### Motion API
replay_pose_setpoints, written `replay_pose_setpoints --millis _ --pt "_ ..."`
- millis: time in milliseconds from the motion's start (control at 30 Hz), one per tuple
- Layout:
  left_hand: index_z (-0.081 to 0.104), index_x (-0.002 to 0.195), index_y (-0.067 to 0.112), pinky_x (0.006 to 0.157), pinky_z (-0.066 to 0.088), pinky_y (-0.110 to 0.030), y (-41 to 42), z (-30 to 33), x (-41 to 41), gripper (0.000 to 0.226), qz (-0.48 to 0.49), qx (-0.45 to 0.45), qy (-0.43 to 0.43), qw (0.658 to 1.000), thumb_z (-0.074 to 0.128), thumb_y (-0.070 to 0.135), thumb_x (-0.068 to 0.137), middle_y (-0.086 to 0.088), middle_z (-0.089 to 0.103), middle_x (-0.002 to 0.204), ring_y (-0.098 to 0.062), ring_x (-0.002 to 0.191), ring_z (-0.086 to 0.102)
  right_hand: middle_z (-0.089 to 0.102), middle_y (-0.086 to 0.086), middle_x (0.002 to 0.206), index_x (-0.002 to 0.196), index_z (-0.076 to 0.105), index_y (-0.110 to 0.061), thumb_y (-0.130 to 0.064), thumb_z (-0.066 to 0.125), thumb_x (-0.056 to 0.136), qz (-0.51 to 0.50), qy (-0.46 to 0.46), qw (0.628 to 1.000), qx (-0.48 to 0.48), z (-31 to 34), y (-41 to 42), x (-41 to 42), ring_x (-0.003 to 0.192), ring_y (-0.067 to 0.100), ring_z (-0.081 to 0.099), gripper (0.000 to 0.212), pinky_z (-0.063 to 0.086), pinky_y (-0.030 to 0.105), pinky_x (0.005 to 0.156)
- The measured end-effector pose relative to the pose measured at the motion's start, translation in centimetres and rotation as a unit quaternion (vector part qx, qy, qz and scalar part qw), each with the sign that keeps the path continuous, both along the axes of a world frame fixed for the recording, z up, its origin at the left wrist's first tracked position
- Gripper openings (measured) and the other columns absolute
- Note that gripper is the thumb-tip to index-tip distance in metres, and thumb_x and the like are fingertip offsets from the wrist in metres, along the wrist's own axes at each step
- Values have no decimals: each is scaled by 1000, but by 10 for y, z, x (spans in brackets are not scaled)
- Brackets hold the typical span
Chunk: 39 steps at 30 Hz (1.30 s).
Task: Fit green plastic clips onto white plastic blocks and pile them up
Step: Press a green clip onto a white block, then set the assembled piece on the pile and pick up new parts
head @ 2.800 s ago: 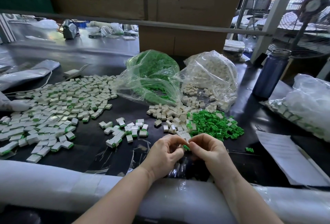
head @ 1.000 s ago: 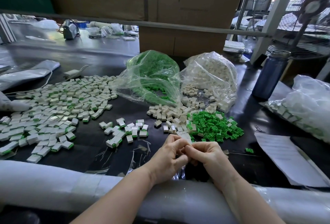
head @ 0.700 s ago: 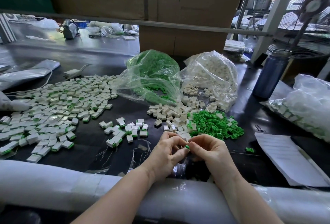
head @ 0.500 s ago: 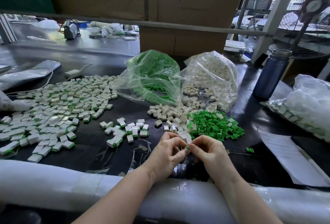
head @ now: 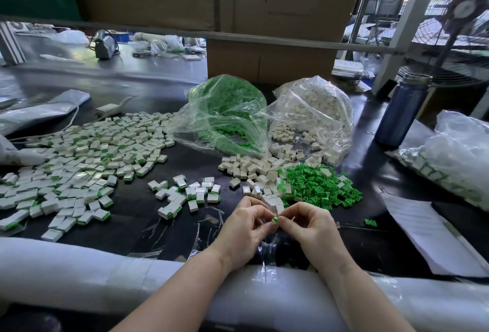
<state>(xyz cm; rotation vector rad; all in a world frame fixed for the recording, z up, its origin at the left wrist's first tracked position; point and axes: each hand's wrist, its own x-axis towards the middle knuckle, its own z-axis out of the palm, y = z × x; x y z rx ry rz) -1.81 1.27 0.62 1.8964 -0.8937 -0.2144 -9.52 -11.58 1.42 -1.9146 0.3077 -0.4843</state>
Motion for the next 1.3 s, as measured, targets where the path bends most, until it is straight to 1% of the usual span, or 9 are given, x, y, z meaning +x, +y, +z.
replay_pose_setpoints --millis 300,400,533,700,767,900,1000,1167,1300 --pt "68 95 9 76 45 -9 0 1 -1 11 11 -7 -4 1000 64 14 86 5 55 95 -10 83 56 60 -6 63 71 63 -17 -8 68 82 1 14 999 -43 -3 1 3 57 -1 52 15 42 14 58" --pt "68 98 15 74 49 -13 1 0 0 13 55 -26 8 998 63 13 86 8 63 88 -6 79 61 63 -3 65 72 64 -17 -12 67 84 -56 -10 998 -18 -5 -4 3 61 5 56 13 46 20 61" --pt "66 105 17 74 54 -18 4 -2 5 20 167 -60 9 984 59 8 88 2 65 89 -8 78 63 63 -3 65 68 62 -20 -12 67 84 -164 -29 986 -6 -10 -13 4 63 9 56 18 42 13 58" --pt "66 107 7 75 33 6 8 -3 13 20 291 -81 -22 953 60 6 87 -1 46 107 -10 86 52 62 -2 66 66 60 -20 -11 67 83 -234 -19 972 -6 -15 -20 5 65 11 55 20 38 18 58" --pt "62 114 2 79 26 6 8 -4 15 28 310 -64 -14 948 61 6 87 -1 36 112 -11 90 46 62 -2 70 69 61 -19 -10 66 84 -250 -12 968 -1 -16 -22 5 68 14 55 18 39 22 60" --pt "48 130 -2 95 27 -11 8 -6 17 47 317 -10 11 948 62 7 86 -9 28 126 -20 109 43 64 3 77 77 64 -16 -8 63 85 -263 13 965 -3 -17 -24 6 77 21 59 11 41 28 70" --pt "43 133 -2 102 22 -15 8 -6 16 51 307 41 18 951 61 12 87 -12 23 135 -24 126 33 65 9 92 87 65 -14 -7 60 87 -253 47 966 -26 -18 -24 7 85 22 58 8 45 31 79" --pt "33 141 7 113 14 -28 4 -5 11 59 288 144 -39 946 58 25 90 -11 12 146 -26 137 11 57 11 111 105 67 -12 -6 52 91 -236 102 961 -101 -20 -24 9 104 26 53 22 42 34 93" --pt "50 130 19 110 25 -25 3 -5 5 42 204 117 -143 961 57 21 89 3 37 130 -14 124 30 49 8 119 120 63 -19 -5 43 94 -212 147 953 -156 -19 -21 11 112 26 44 36 35 30 98"
